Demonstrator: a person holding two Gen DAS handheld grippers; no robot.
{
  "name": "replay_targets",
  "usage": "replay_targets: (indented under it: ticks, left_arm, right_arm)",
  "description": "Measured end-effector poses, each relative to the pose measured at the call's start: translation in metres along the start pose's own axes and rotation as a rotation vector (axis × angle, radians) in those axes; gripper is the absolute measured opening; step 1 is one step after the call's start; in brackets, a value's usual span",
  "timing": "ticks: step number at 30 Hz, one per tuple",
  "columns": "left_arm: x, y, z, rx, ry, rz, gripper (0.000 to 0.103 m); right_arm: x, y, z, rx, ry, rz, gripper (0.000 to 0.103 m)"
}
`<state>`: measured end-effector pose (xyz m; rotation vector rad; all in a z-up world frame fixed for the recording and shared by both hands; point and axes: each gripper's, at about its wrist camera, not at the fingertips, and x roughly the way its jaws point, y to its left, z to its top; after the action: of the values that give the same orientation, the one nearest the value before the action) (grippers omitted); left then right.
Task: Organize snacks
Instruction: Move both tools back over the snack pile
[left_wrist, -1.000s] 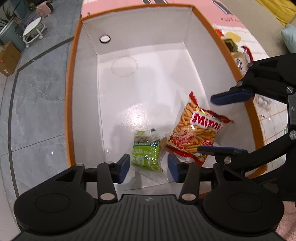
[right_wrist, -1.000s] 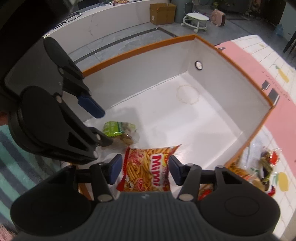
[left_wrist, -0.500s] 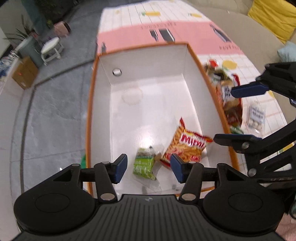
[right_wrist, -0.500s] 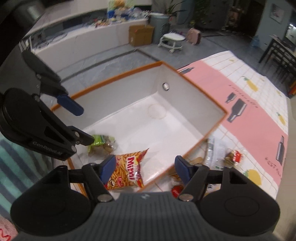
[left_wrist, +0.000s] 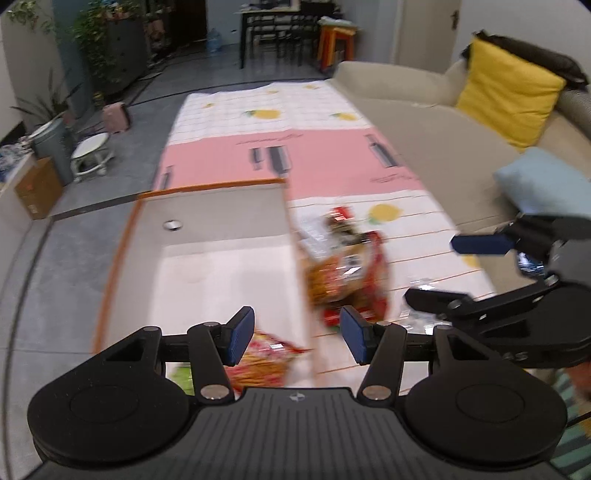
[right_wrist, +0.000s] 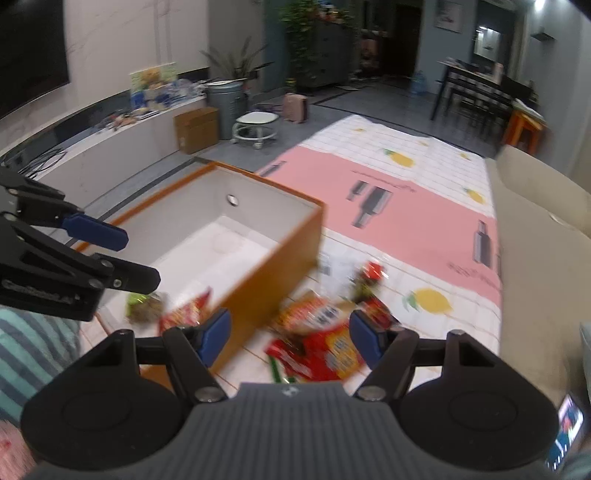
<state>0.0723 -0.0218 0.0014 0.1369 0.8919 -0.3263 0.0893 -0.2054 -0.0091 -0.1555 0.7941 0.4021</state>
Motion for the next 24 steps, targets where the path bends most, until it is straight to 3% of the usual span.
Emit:
replay_targets:
  ticks: [11,18,24]
  left_arm:
    - [0.038,-0.070,-0.028,0.146,0.000,-0.050,0.063]
    - [0.058,-0.087,-0.044,0.263,0.026,-0.066,0.063]
    - [0.073,-0.087,-0.034,0.319,0.040,-0.055,0.063]
  right_arm:
    - [0.001,-0.053,-0.076,0.142,0.128,-0.130,0.069]
    - [0.022,-0.066,-0.100,0.208,0.173,-0.098,0.068]
    - [0.036,-0.067,-0.101,0.199,0.194,-0.069,0.067]
